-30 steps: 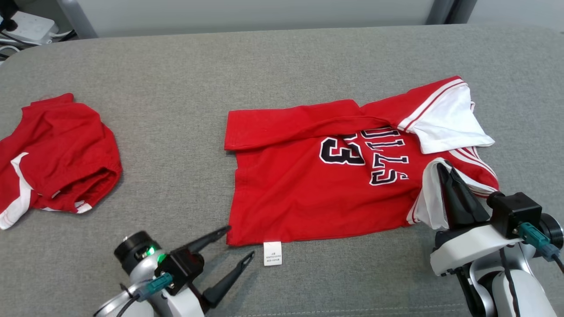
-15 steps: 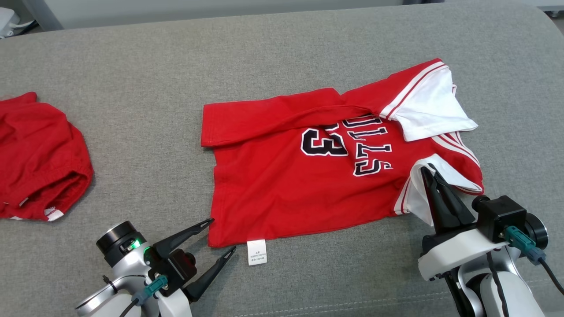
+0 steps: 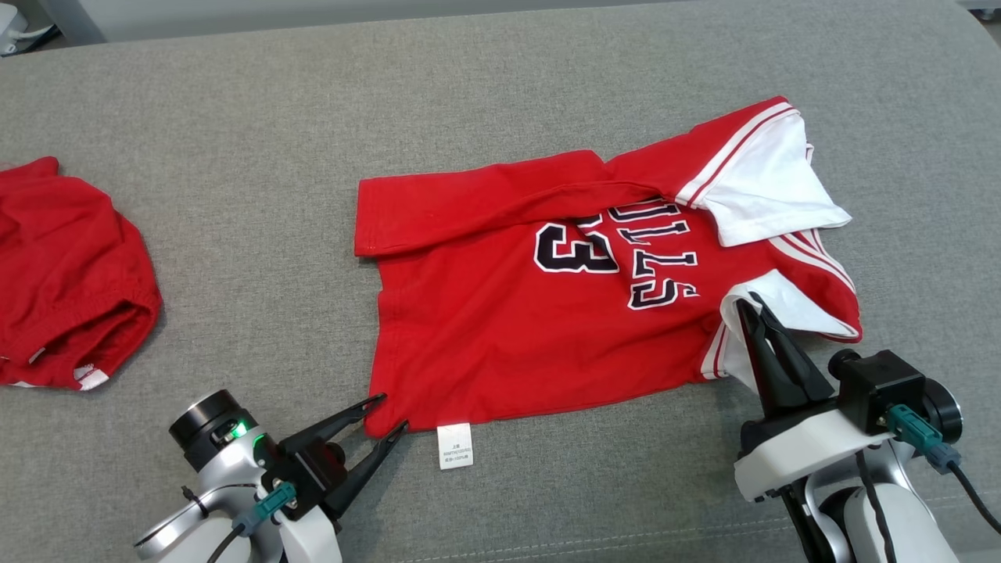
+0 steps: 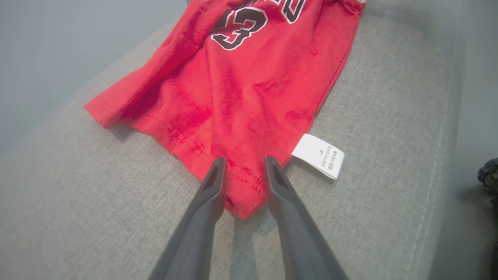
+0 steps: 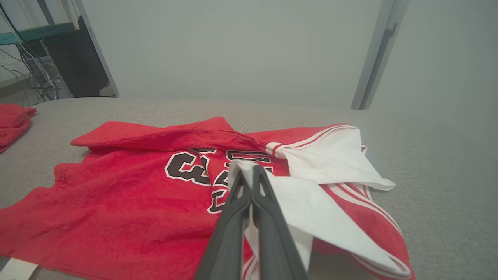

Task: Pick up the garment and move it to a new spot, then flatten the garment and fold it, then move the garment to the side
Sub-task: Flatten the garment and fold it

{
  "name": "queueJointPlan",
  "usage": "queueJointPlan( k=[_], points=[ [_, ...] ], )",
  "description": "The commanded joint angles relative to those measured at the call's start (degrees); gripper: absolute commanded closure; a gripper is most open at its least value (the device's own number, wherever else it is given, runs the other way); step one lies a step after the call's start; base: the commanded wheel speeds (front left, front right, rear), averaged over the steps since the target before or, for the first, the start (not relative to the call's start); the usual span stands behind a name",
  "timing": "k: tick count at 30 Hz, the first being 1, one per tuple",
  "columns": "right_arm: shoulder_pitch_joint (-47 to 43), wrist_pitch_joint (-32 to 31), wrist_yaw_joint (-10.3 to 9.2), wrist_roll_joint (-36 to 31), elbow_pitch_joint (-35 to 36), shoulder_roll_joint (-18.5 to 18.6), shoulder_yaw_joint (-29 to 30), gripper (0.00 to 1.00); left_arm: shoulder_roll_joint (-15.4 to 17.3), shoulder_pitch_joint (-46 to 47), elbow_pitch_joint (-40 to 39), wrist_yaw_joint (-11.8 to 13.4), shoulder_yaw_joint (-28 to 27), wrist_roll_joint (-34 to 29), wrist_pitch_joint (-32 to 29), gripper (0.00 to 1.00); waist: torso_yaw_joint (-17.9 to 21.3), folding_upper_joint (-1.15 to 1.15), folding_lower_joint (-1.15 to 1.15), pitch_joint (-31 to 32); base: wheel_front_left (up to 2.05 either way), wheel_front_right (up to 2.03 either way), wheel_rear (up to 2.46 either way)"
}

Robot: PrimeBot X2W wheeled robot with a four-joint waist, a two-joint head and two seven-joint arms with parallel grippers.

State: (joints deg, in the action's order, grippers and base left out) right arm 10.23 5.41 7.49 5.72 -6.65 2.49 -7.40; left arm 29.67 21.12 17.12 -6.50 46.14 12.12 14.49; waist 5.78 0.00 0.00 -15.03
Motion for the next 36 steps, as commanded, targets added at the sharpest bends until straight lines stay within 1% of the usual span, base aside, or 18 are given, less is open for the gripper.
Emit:
queueJointPlan(
  k=[1, 2, 3, 4, 6, 11, 19, 22, 24, 25, 26, 28, 29, 30, 32, 34, 35, 36],
  points=[
    [0.98, 0.60, 0.00, 0.62, 1.16, 0.39, -1.20, 1.00, 1.43, -0.05, -0.90, -0.18, -2.65, -0.22, 0.51, 0.46, -0.03, 0.00, 0.00, -0.04, 0.00, 0.00, 0.00],
    [1.03, 0.60, 0.00, 0.65, 1.17, 0.39, -1.20, 1.00, 1.36, -0.28, -0.83, -0.26, -2.84, -0.18, 0.51, 0.31, -0.05, 0.00, 0.00, -0.06, 0.00, 0.00, 0.00],
    [1.09, 0.58, 0.00, 0.64, 1.17, 0.39, -1.19, 1.00, 1.26, -0.62, -0.55, -0.34, -3.09, 0.11, 0.51, 0.20, -0.07, 0.00, 0.00, -0.07, 0.00, 0.00, 0.00],
    [1.15, 0.60, 0.00, 0.72, 1.17, 0.39, -1.10, 1.00, 0.74, -1.45, 0.02, -0.51, -3.89, 1.63, 0.51, 0.00, -0.17, 0.00, 0.00, -0.04, 0.00, 0.00, 0.00],
    [1.14, 0.62, 0.00, 0.70, 1.16, 0.39, -1.05, 1.00, 0.45, -1.87, 0.11, -0.61, -4.24, 2.56, 0.51, 0.00, -0.24, 0.00, 0.00, 0.00, 0.00, 0.00, 0.00],
    [1.06, 0.79, 0.00, 0.95, 0.59, 0.39, -0.72, 1.00, -0.74, -3.87, 0.79, -0.92, -5.07, 9.00, 0.51, 0.00, -0.87, 0.00, 0.00, 0.27, 0.00, 0.00, 0.00],
    [1.88, 1.18, 0.00, 1.42, -0.78, 0.39, -1.07, 1.00, -1.23, -3.77, 2.13, -0.97, -0.98, 22.67, 0.44, 0.00, -1.40, 0.00, 0.00, 0.71, 0.00, 0.00, 0.00],
    [2.15, 1.30, 0.00, 1.53, -1.11, 0.39, -1.26, 1.00, -0.89, -2.86, 2.24, -0.98, 0.21, 26.04, 0.18, 0.00, -1.36, 0.00, 0.00, 0.74, 0.00, 0.00, 0.00],
    [2.26, 1.40, 0.00, 1.61, -1.30, 0.39, -1.42, 1.00, -0.84, -2.17, 2.62, -0.98, 0.57, 27.82, 0.15, 0.05, -1.24, 0.00, 0.00, 0.67, 0.00, 0.00, 0.00],
    [2.29, 1.46, 0.00, 1.62, -1.36, 0.39, -1.51, 1.00, -0.94, -1.90, 2.82, -0.98, 0.70, 28.92, 0.14, 0.13, -1.14, 0.00, 0.00, 0.62, 0.00, 0.00, 0.00],
    [2.29, 1.51, 0.00, 1.64, -1.39, 0.39, -1.60, 1.00, -0.94, -1.59, 2.93, -0.98, 0.85, 29.80, 0.13, 0.15, -1.04, 0.00, 0.00, 0.56, 0.00, 0.00, 0.00],
    [2.29, 1.66, 0.00, 1.67, -1.39, 0.39, -1.73, 1.00, -0.81, -1.05, 3.09, -0.98, 1.12, 31.20, 0.15, 0.30, -0.81, 0.00, 0.00, 0.47, 0.00, 0.00, 0.00],
    [2.29, 1.73, 0.00, 1.71, -1.38, 0.39, -1.77, 1.00, -0.67, -0.74, 3.18, -0.98, 1.34, 31.48, 0.16, 0.36, -0.69, 0.00, 0.00, 0.40, 0.00, 0.00, 0.00],
    [2.30, 1.80, 0.00, 1.69, -1.36, 0.39, -1.81, 1.00, -0.69, -0.54, 3.20, -0.98, 1.55, 31.94, 0.17, 0.38, -0.57, 0.00, 0.00, 0.32, 0.00, 0.00, 0.00],
    [2.30, 1.91, 0.00, 1.69, -1.31, 0.39, -1.88, 1.00, -0.67, -0.15, 3.25, -0.98, 1.96, 32.70, 0.20, 0.48, -0.34, 0.00, 0.00, 0.20, 0.00, 0.00, 0.00],
    [2.25, 1.97, 0.00, 1.63, -1.24, 0.39, -1.90, 1.00, -0.62, 0.30, 3.24, -0.98, 2.20, 33.24, 0.23, 0.48, -0.17, 0.00, 0.00, 0.13, 0.00, 0.00, 0.00],
    [2.23, 2.00, 0.00, 1.64, -1.19, 0.39, -1.88, 1.00, -0.55, 0.59, 3.27, -0.98, 2.28, 33.22, 0.25, 0.51, -0.12, 0.00, 0.00, 0.07, 0.00, 0.00, 0.00],
    [2.22, 2.03, 0.00, 1.63, -1.13, 0.39, -1.88, 1.00, -0.40, 0.87, 3.35, -0.98, 2.39, 32.90, 0.27, 0.58, -0.08, 0.00, 0.00, 0.05, 0.00, 0.00, 0.00]
  ],
)
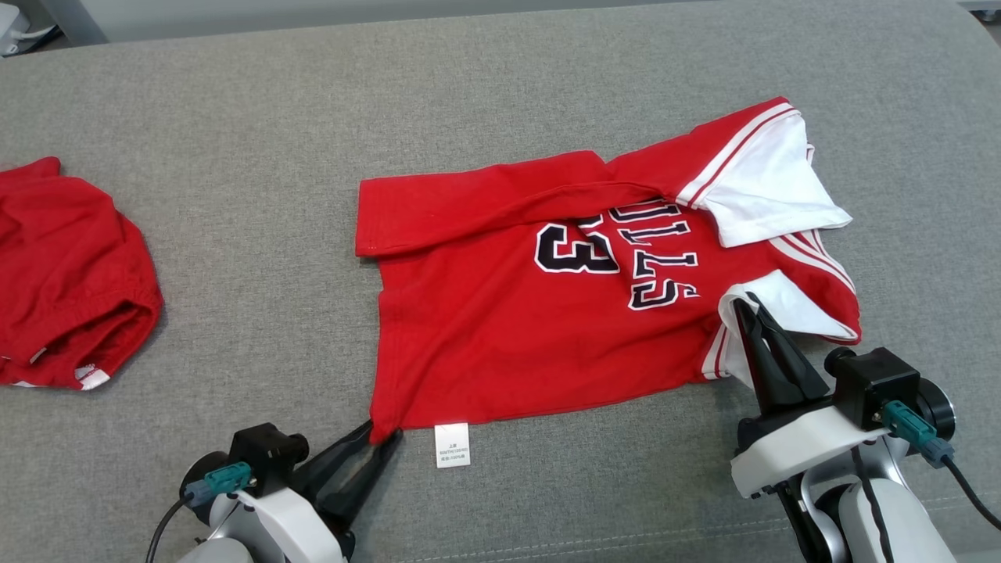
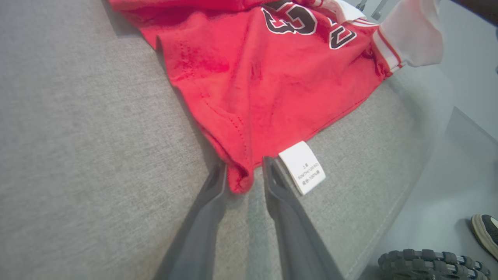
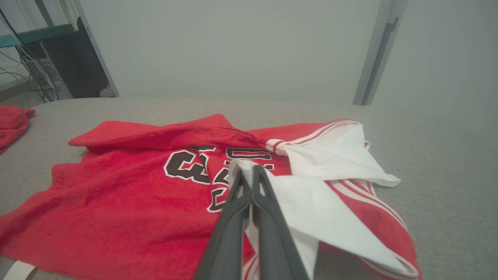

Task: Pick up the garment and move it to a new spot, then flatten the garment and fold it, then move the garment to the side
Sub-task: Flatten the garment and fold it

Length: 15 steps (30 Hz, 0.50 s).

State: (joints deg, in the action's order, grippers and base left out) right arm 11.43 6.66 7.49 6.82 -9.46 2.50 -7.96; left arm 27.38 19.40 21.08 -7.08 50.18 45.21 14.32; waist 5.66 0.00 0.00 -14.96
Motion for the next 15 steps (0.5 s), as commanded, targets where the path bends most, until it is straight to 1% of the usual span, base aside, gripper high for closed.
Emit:
queueJointPlan(
  k=[1, 2, 4, 7, 9, 10, 13, 15],
  points=[
    [1.00, 0.80, 0.00, 0.57, 1.74, 0.38, -1.30, 1.00, 2.01, 2.80, -0.46, -0.40, -1.52, -0.52, 0.46, 0.79, 0.08, 0.00, 0.00, -0.03, 0.00, 0.00, 0.00],
    [1.01, 0.83, 0.00, 0.62, 1.82, 0.38, -1.28, 1.00, 2.03, 2.92, -0.33, -0.40, -1.42, -0.62, 0.48, 1.00, 0.08, 0.00, 0.00, 0.01, 0.00, 0.00, 0.00],
    [1.17, 0.85, 0.00, 0.66, 2.02, 0.38, -1.29, 1.00, 2.36, 3.21, 0.08, -0.40, -1.35, -0.93, 0.51, 1.00, 0.01, 0.00, 0.00, 0.19, 0.00, 0.00, 0.00],
    [1.83, 0.86, 0.00, 0.91, 2.39, 0.38, -1.54, 1.00, 2.47, 3.27, 0.50, -0.40, -2.20, 0.83, 0.55, 1.00, -0.42, 0.00, 0.00, 0.87, 0.00, 0.00, 0.00],
    [2.59, 0.45, 0.00, 0.93, 2.59, 0.38, -1.66, 1.00, 2.37, 3.62, 0.37, -0.40, -3.58, 3.20, 0.58, 1.00, -0.82, 0.00, 0.00, 1.40, 0.00, 0.00, 0.00],
    [2.59, 0.45, 0.00, 0.93, 2.59, 0.38, -1.66, 1.00, 2.37, 3.62, 0.37, -0.40, -3.58, 3.20, 0.58, 1.00, -0.82, 0.00, 0.00, 1.40, 0.00, 0.00, 0.00],
    [4.82, -1.12, 0.00, 0.45, 2.44, 0.38, -2.51, 1.00, 3.37, 5.85, -0.22, -0.40, -6.98, 6.71, 0.60, 1.00, -1.65, 0.00, 0.00, 2.38, 0.00, 0.00, 0.00],
    [7.49, -2.59, 0.00, 0.81, 2.15, 0.38, -3.62, 1.00, 4.98, 8.55, -0.37, -0.40, -8.95, 8.83, -0.16, 1.00, -2.30, 0.00, 0.00, 2.96, 0.00, 0.00, 0.00]
  ],
)
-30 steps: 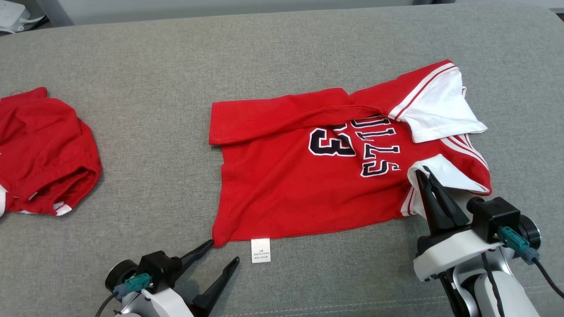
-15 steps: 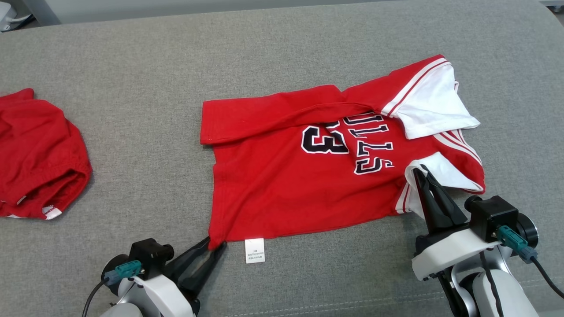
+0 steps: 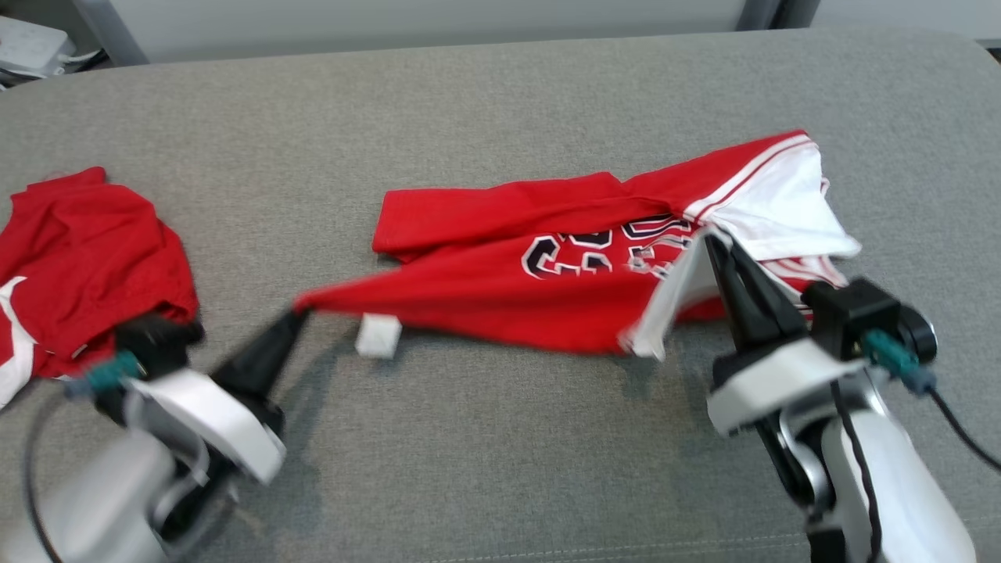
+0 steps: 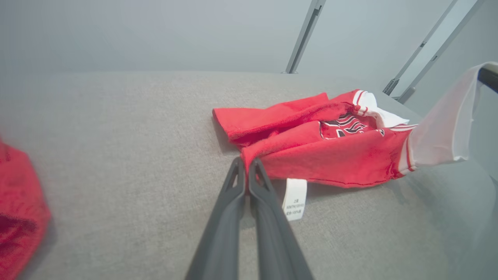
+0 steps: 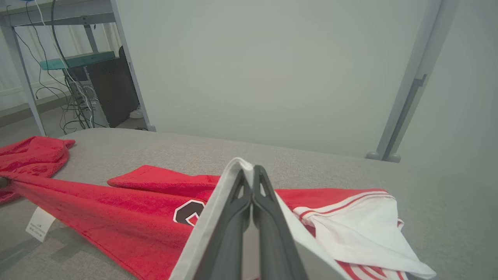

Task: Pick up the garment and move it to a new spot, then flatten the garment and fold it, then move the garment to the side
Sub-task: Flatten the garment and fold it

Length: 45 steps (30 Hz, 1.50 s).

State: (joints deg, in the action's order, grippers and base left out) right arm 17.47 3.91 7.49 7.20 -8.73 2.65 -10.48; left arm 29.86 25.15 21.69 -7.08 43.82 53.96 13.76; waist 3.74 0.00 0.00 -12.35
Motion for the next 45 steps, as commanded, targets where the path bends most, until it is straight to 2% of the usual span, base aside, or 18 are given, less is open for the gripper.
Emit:
queueJointPlan(
  k=[1, 8, 12, 16, 21, 23, 26, 28, 30, 32, 35, 37, 38, 39, 41, 43, 45],
  points=[
    [3.34, -0.64, 0.00, 0.30, 1.17, 0.22, -1.74, 1.00, 3.65, 4.62, -0.95, -0.40, -3.33, 0.55, -0.33, 1.00, -0.66, 0.00, 0.00, 0.60, 0.00, 0.00, 0.00],
    [21.04, -3.68, 0.00, 2.62, -2.18, 0.22, -1.85, 1.00, 9.33, 18.85, 2.13, -0.40, -8.56, 4.92, -5.90, 1.00, -2.73, 0.00, 0.00, 2.65, 0.00, 0.00, 0.00],
    [25.72, -6.03, 0.00, 3.59, -4.50, 0.22, -1.41, 1.00, 10.15, 21.80, 4.11, -0.40, -9.89, 8.39, -7.82, 1.00, -3.53, 0.00, 0.00, 4.57, 0.00, 0.00, 0.00],
    [19.85, -9.26, 0.00, 5.78, -6.48, 0.22, -0.87, 1.00, 8.04, 14.90, 6.39, -0.40, -7.46, 13.67, -10.75, 1.00, -3.89, 0.00, 0.00, 8.39, 0.00, 0.00, 0.00],
    [10.44, -13.96, 0.00, 11.73, -3.56, 0.87, -2.16, 1.00, 5.82, 3.36, 6.40, -0.40, -4.18, 18.65, -13.20, 1.00, -2.99, 0.00, 0.00, 12.66, 0.00, 0.00, 0.00],
    [6.22, -19.31, 0.00, 16.21, -0.61, 2.94, -4.30, 1.00, 6.23, -0.56, 4.80, -0.41, -2.44, 19.34, -14.75, 1.00, -2.63, 0.00, 0.00, 13.22, 0.00, 0.00, 0.00],
    [-0.92, -31.26, 0.00, 22.87, 4.20, 5.94, -7.47, 1.00, 8.00, -5.31, 1.62, -0.41, -0.95, 21.07, -17.18, 1.00, -2.26, 0.00, 0.00, 12.98, 0.00, 0.00, 0.00],
    [-5.55, -39.56, 0.00, 26.62, 7.67, 6.45, -8.32, 1.00, 9.84, -7.45, -0.76, -0.41, 0.62, 21.28, -19.65, 1.00, -2.14, 0.00, 0.00, 11.33, 0.00, 0.00, 0.00],
    [-9.00, -47.28, 0.00, 27.07, 10.45, 5.95, -8.88, 1.00, 11.82, -8.65, -3.91, -0.41, 2.40, 21.93, -22.96, 1.00, -1.86, 0.00, 0.00, 8.77, 0.00, 0.00, 0.00],
    [-10.87, -54.38, 0.00, 26.38, 12.40, 3.61, -8.92, 1.00, 14.09, -8.84, -7.28, -0.41, 3.54, 24.49, -27.37, 1.00, -1.50, 0.00, 0.00, 5.49, 0.00, 0.00, 0.00],
    [-8.10, -60.70, 0.00, 25.07, 14.38, 0.54, -6.97, 1.00, 18.34, -5.52, -13.54, -0.41, 4.32, 29.26, -36.05, 1.00, -0.49, 0.00, 0.00, -0.45, 0.00, 0.00, 0.00],
    [-1.15, -58.17, 0.00, 24.36, 15.06, 0.29, -5.47, 1.00, 21.42, -0.75, -16.60, -0.41, 1.86, 32.36, -39.49, 1.00, 0.44, 0.00, 0.00, -4.56, 0.00, 0.00, 0.00],
    [3.67, -54.21, 0.00, 23.32, 15.34, 0.27, -4.67, 1.00, 22.64, 2.49, -16.89, -0.41, -1.20, 33.28, -38.38, 1.00, 0.86, 0.00, 0.00, -6.53, 0.00, 0.00, 0.00],
    [3.67, -54.21, 0.00, 23.32, 15.34, 0.27, -4.67, 1.00, 22.64, 2.49, -16.89, -0.41, -1.20, 33.28, -38.38, 1.00, 0.86, 0.00, 0.00, -6.53, 0.00, 0.00, 0.00],
    [14.78, -41.42, 0.00, 21.67, 14.31, 0.26, -0.20, 1.00, 23.94, 10.83, -18.03, -0.41, -9.25, 33.19, -31.85, 1.00, 1.79, 0.00, 0.00, -10.24, 0.00, 0.00, 0.00],
    [28.16, -26.26, 0.00, 15.47, 12.54, 0.25, 7.97, 1.00, 25.17, 20.43, -20.55, -0.41, -17.76, 30.46, -22.23, 1.00, 2.73, 0.00, 0.00, -12.92, 0.00, 0.00, 0.00],
    [40.01, -14.16, 0.00, 15.09, 9.06, 0.24, 17.13, 1.00, 25.19, 28.71, -22.33, -0.41, -24.90, 29.91, -13.45, 1.00, 3.14, 0.00, 0.00, -14.10, 0.00, 0.00, 0.00]
  ],
)
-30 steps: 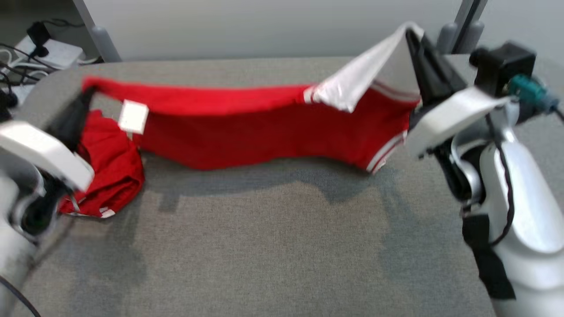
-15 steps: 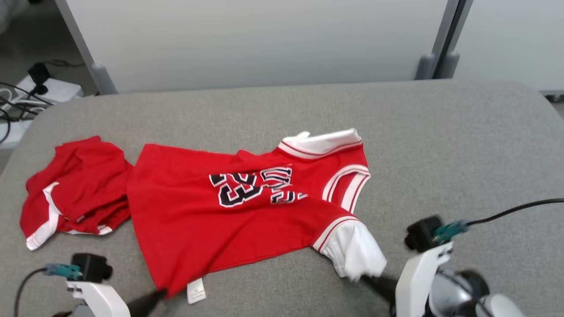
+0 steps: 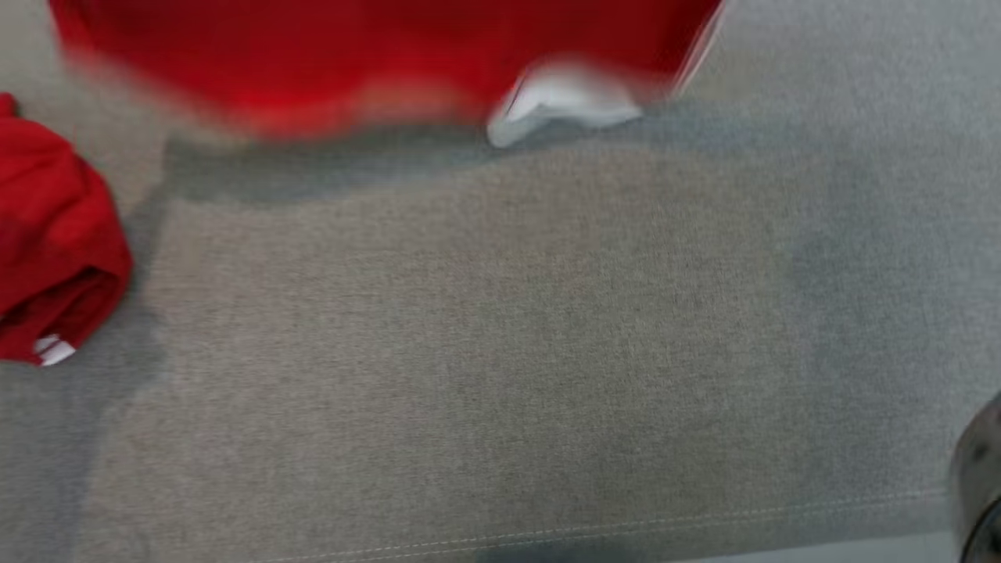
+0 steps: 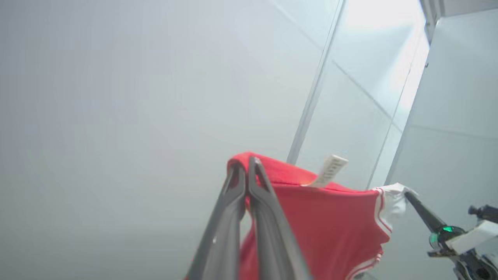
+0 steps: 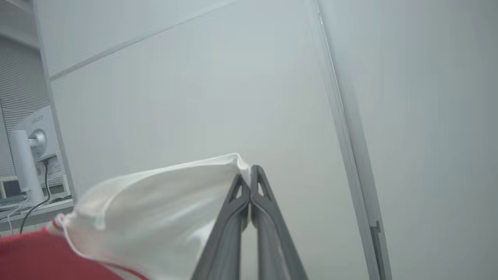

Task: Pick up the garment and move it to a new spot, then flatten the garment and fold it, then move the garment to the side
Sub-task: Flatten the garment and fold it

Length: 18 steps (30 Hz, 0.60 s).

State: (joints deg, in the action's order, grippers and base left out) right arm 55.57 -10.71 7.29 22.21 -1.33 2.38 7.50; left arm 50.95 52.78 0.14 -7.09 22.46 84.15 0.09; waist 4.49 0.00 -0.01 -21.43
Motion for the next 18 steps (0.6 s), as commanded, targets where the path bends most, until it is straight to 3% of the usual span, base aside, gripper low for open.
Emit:
queueJointPlan(
  k=[1, 4, 8, 11, 14, 18],
  points=[
    [6.08, 2.66, 0.20, -0.90, -0.89, 0.51, 0.21, 1.00, 3.76, 3.88, -0.97, -0.39, -5.79, 0.27, 3.07, 1.00, 2.46, 0.00, 0.01, -4.77, 0.00, 0.00, 0.00],
    [13.25, 3.46, 0.20, -4.13, -5.18, 0.51, 0.22, 1.00, 4.33, 7.37, -2.34, -0.39, -7.20, 0.87, 5.61, 1.00, 2.89, 0.00, 0.01, -4.18, 0.00, 0.00, 0.00],
    [12.70, 0.64, 0.20, -4.99, -4.15, 0.51, 1.90, 1.00, 6.72, 2.85, -3.70, -0.39, -5.71, 2.70, 5.90, 1.00, 3.16, 0.00, 0.01, -6.55, 0.00, 0.00, 0.00],
    [5.54, -1.15, 0.20, -2.28, -1.42, 0.51, 0.42, 1.00, 8.41, -5.12, -4.52, -0.39, -5.21, 4.67, 7.68, 1.00, 3.44, 0.00, 0.01, -10.24, 0.00, 0.00, 0.00],
    [-5.17, 0.91, 0.20, 2.40, 0.69, 0.51, -3.30, 1.00, 9.38, -14.50, -4.65, -0.39, -5.11, 5.31, 11.28, 1.00, 4.03, 0.00, 0.01, -14.36, 0.00, 0.00, 0.00],
    [-19.96, 8.69, 0.20, 5.91, 2.22, 0.50, -10.80, 1.00, 8.75, -25.52, -5.23, -0.40, -4.46, 3.57, 14.05, 1.00, 4.41, 0.00, 0.01, -20.04, 0.00, 0.00, 0.00]
  ],
)
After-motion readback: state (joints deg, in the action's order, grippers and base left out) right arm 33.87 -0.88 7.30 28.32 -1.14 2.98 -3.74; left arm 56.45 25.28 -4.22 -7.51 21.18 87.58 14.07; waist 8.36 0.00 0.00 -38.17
